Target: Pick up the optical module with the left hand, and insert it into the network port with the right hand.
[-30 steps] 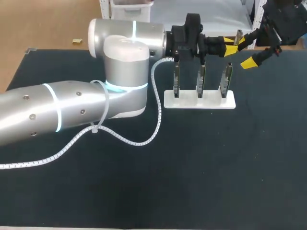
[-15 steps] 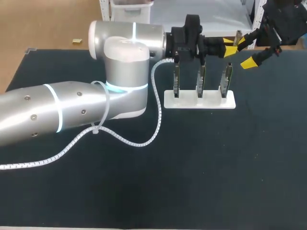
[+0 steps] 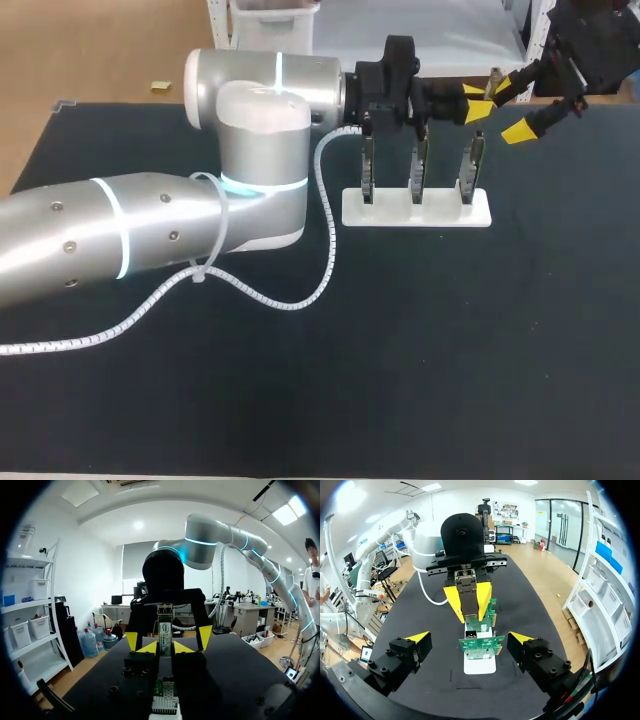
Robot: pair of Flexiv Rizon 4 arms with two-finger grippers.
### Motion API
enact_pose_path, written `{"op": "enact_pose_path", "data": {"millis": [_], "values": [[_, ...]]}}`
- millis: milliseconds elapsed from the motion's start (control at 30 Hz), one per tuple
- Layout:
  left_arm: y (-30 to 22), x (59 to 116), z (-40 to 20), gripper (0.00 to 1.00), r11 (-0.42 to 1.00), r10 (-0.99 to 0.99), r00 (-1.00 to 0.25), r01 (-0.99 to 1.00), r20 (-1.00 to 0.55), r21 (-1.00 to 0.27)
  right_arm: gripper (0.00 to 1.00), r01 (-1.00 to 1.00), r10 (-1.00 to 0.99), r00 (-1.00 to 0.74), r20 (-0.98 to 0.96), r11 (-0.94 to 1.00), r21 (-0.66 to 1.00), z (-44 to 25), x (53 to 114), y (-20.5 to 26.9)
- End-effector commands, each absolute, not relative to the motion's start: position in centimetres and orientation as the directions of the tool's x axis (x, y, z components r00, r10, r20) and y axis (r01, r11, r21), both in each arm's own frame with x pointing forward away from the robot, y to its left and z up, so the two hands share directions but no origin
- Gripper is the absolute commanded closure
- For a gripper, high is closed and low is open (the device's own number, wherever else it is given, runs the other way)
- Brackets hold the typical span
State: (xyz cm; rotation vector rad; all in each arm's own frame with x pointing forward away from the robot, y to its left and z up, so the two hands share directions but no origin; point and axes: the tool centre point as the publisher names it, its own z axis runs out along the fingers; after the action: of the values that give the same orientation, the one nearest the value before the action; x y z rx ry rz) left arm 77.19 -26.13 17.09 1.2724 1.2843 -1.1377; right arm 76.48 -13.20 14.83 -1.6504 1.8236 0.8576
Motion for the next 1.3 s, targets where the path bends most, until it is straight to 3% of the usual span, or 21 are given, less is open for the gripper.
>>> {"op": "enact_pose_path", "data": {"millis": [33,1300], "values": [[-26.01,76.83,17.05,1.00,0.027,0.099,0.013,1.000,-0.995,0.015,0.00,-0.993,-0.657,-0.113,-0.745,0.055,0.103,14.84,76.39,-13.14],[-25.41,76.60,17.24,1.00,0.029,0.105,0.016,0.999,-0.994,0.019,0.00,-0.993,-0.657,-0.113,-0.745,0.055,0.103,14.84,76.39,-13.14]]}}
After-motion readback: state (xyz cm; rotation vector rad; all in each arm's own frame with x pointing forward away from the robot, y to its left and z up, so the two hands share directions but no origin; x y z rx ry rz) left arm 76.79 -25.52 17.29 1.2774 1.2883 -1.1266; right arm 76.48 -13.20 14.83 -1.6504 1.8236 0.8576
